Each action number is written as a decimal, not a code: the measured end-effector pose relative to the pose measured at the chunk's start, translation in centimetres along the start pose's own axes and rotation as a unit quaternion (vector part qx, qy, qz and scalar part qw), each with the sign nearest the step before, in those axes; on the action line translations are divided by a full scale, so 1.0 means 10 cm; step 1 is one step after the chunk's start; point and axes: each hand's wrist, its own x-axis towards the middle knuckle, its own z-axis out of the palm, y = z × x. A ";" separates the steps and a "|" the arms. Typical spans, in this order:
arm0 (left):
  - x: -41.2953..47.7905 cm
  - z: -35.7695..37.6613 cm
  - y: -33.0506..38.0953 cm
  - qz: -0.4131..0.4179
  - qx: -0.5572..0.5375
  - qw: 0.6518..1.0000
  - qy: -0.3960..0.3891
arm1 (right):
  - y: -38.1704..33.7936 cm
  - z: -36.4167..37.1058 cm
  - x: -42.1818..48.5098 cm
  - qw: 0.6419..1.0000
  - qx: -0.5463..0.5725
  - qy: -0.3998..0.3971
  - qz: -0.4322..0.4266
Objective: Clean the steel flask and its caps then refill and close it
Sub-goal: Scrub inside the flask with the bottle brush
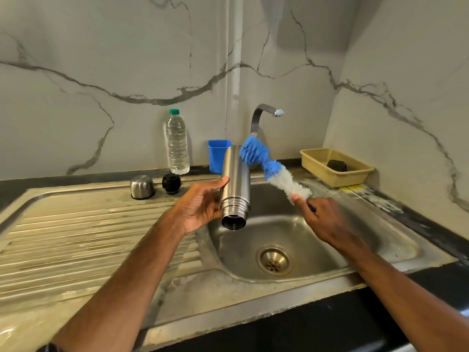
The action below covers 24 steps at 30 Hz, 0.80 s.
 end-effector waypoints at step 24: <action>-0.03 0.14 -0.07 -0.068 -0.057 0.995 -0.045 | 0.07 0.02 0.04 0.999 -0.015 0.010 0.030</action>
